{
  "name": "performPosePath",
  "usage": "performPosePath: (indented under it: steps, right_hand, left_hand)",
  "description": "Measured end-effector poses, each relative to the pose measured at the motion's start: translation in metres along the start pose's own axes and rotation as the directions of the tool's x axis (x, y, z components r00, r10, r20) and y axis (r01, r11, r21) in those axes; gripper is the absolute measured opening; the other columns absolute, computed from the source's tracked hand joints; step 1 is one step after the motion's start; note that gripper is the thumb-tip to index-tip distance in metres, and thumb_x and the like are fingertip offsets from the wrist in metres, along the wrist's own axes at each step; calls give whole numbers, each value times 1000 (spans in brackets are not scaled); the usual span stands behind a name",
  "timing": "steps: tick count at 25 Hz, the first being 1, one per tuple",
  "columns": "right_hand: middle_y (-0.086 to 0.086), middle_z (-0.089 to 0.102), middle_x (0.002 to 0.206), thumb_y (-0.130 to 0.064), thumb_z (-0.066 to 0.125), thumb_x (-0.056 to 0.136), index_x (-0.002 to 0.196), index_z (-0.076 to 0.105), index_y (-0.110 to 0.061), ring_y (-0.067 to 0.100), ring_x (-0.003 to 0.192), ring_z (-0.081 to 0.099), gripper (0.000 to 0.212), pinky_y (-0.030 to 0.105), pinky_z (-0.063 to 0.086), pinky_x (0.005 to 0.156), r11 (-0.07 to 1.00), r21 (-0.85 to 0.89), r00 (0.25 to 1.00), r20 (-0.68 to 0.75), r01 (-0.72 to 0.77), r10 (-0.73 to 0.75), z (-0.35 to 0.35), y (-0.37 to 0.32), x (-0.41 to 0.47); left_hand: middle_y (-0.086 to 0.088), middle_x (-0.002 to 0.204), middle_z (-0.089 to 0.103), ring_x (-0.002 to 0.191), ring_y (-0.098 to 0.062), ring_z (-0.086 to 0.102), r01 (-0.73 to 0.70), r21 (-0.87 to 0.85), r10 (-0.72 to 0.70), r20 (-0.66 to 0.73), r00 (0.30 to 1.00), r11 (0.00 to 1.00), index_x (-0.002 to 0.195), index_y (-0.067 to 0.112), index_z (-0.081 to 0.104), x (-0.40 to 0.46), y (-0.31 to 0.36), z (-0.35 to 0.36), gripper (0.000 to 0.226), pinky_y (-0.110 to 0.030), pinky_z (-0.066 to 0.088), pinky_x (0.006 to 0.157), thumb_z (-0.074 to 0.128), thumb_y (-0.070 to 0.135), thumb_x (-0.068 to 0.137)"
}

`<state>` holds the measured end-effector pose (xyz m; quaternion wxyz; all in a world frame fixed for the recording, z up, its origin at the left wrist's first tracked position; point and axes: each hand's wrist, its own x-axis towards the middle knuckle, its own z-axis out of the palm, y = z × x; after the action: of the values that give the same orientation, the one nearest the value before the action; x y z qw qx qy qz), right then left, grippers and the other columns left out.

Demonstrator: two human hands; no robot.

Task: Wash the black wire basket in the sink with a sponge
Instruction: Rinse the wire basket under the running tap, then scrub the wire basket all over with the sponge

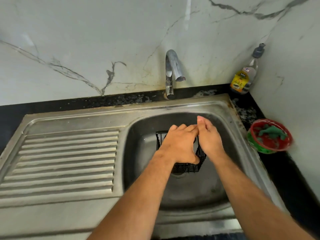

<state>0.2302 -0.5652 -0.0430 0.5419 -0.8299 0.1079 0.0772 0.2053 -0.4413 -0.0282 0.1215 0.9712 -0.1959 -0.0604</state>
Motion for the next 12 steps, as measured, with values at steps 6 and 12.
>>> performPosePath:
  steps: [6, 12]
  right_hand:
    - [9, 36, 159, -43, 39, 105, 159, 18, -20, 28, 143, 38, 62, 36, 30, 113, 993, -111, 997, 49, -48, 54, 0, 8, -59]
    - [-6, 54, 143, -25, 57, 100, 154, 35, -27, 14, 131, 52, 58, 29, 39, 112, 978, -190, 970, 205, -90, 129, -5, 29, -93]
  left_hand:
    - [9, 170, -12, 155, -29, 3, 71, 120, -90, 164, 982, 990, 158, 44, -15, -29, 8, 3, 139, -63, 8, 118, 85, 54, 63]
    - [-4, 154, 34, 140, -31, 35, 257, 182, -277, 95, 956, 949, 153, 27, 9, -59, -12, -8, 125, -54, 32, 114, 91, 30, 58]
